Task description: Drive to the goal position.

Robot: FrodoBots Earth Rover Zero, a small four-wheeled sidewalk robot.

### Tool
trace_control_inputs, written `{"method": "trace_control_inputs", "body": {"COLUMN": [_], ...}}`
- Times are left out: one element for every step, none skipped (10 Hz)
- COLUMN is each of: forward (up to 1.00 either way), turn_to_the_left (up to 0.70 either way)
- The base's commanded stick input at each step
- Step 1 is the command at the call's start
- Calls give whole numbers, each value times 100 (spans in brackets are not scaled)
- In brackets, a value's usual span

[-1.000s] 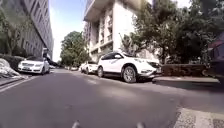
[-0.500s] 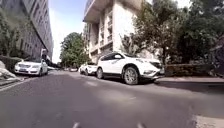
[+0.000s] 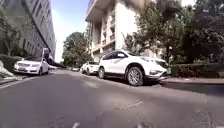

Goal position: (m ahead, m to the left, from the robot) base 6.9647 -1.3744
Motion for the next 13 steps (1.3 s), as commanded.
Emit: {"method": "trace_control_inputs", "body": {"forward": [70,70,70,70,70,70,70,70,70,70,70,70,70], "turn_to_the_left": [0,0,0,0,0,0,0,0,0,0,0,0,0]}}
